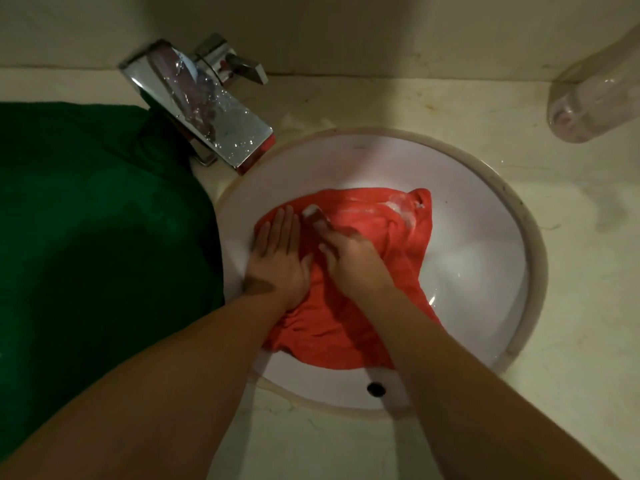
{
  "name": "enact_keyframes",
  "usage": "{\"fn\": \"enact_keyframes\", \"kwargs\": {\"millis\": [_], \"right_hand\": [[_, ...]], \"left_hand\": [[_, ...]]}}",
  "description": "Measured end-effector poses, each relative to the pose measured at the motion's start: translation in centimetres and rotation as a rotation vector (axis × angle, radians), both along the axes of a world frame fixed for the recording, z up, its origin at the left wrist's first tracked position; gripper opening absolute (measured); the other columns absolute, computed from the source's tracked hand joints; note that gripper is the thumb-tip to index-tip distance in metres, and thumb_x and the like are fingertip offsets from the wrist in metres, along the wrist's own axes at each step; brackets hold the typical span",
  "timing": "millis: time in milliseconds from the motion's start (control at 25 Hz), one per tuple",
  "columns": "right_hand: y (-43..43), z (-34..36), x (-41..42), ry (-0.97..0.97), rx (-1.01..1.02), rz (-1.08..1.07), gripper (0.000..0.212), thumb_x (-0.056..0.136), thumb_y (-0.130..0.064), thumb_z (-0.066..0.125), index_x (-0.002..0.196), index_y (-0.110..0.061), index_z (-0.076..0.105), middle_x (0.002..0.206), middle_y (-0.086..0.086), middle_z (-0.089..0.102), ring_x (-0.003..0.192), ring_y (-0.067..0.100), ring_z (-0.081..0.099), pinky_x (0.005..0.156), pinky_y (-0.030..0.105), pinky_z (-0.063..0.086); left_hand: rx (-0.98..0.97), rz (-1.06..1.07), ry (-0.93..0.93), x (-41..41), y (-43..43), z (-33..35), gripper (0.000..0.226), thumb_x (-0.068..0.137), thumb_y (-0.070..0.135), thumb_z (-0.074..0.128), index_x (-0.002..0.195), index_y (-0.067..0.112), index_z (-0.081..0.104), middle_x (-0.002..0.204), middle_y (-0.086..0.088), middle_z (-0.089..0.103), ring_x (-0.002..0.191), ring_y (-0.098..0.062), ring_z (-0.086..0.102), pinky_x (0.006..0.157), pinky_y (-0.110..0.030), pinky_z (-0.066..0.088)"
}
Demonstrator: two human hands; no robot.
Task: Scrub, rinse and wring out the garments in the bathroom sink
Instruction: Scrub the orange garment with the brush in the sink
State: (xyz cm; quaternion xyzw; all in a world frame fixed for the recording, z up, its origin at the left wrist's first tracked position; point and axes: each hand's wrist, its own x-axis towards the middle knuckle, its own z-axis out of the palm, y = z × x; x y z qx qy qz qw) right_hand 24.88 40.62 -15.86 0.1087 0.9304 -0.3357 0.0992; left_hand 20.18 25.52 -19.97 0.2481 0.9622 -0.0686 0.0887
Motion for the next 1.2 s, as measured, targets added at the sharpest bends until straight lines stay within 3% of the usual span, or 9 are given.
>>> {"fn": "enact_keyframes", "kwargs": {"millis": [160,240,320,440,640,800,880,1080,1200], "right_hand": [[10.2,2.1,1.3,-0.164,0.237,-0.313,0.039,0.101,-0.029,0.056,0.14,-0.03,0.062,0.123,0.024,0.07,0.11,0.044,0.065,0.095,0.041,0.049],[8.8,2.2,1.3,-0.141,0.219,-0.451,0.042,0.099,-0.023,0.057,0.14,-0.028,0.062,0.127,0.021,0.068,0.113,0.042,0.064,0.099,0.04,0.048],[1.7,0.6,-0.6,-0.001,0.01,-0.259,0.046,0.098,-0.019,0.053,0.143,-0.022,0.061,0.131,0.015,0.068,0.114,0.037,0.066,0.101,0.038,0.049],[-1.3,-0.1,-1.2,0.037,-0.041,0.017,0.05,0.097,-0.022,0.048,0.146,-0.021,0.057,0.134,0.014,0.067,0.114,0.037,0.066,0.103,0.039,0.048],[10.2,2.8,1.1,-0.222,0.249,-0.464,0.041,0.101,-0.026,0.058,0.142,-0.031,0.061,0.126,0.026,0.067,0.112,0.045,0.063,0.098,0.04,0.047],[-1.7,0.2,-1.4,-0.014,-0.08,-0.172,0.042,0.097,-0.015,0.056,0.138,-0.018,0.064,0.132,0.014,0.068,0.12,0.034,0.064,0.106,0.035,0.045],[-0.8,0.0,-1.9,0.003,-0.098,-0.07,0.045,0.097,-0.018,0.055,0.141,-0.022,0.062,0.136,0.011,0.066,0.124,0.032,0.062,0.108,0.037,0.046],[10.4,2.7,1.8,-0.201,0.237,-0.491,0.037,0.099,-0.024,0.06,0.135,-0.026,0.066,0.121,0.024,0.07,0.11,0.045,0.064,0.095,0.043,0.049],[3.1,1.2,0.5,-0.04,0.051,-0.308,0.037,0.097,-0.02,0.06,0.134,-0.021,0.067,0.117,0.02,0.073,0.103,0.041,0.067,0.09,0.042,0.051]], "left_hand": [[0.08,-0.016,-0.036,-0.1,0.2,0.1,0.076,0.095,0.046,0.015,0.157,0.003,0.024,0.166,-0.016,0.018,0.155,-0.028,0.016,0.123,-0.041,-0.002],[0.076,-0.009,-0.034,-0.1,0.1,0.0,0.076,0.095,0.046,0.016,0.157,0.003,0.023,0.166,-0.017,0.019,0.155,-0.029,0.017,0.124,-0.042,-0.001],[0.052,-0.018,-0.02,0.0,0.0,0.0,0.075,0.095,0.044,0.014,0.156,0.0,0.019,0.165,-0.019,0.019,0.155,-0.031,0.015,0.123,-0.044,-0.002],[0.057,-0.028,-0.037,-0.1,0.0,-0.2,0.075,0.094,0.04,0.011,0.157,0.0,0.016,0.165,-0.021,0.018,0.155,-0.033,0.011,0.123,-0.044,-0.004],[0.104,-0.013,-0.032,0.1,-0.1,-0.3,0.073,0.096,0.045,0.027,0.154,0.002,0.034,0.163,-0.017,0.028,0.152,-0.029,0.026,0.124,-0.043,0.006],[0.094,0.011,-0.025,0.1,0.1,-0.1,0.074,0.095,0.042,0.022,0.153,-0.003,0.03,0.162,-0.02,0.029,0.152,-0.032,0.025,0.123,-0.042,0.0],[0.085,0.018,-0.008,-0.1,0.0,-0.2,0.073,0.095,0.041,0.024,0.153,-0.004,0.031,0.161,-0.021,0.031,0.152,-0.032,0.026,0.123,-0.042,0.001],[0.062,0.062,-0.054,-0.1,0.3,0.2,0.074,0.096,0.046,0.023,0.156,0.003,0.029,0.165,-0.015,0.023,0.154,-0.026,0.019,0.123,-0.037,-0.008],[0.011,0.107,-0.026,0.1,0.5,0.6,0.074,0.098,0.045,0.019,0.159,0.003,0.016,0.168,-0.015,0.009,0.156,-0.026,0.005,0.117,-0.035,-0.023]]}}
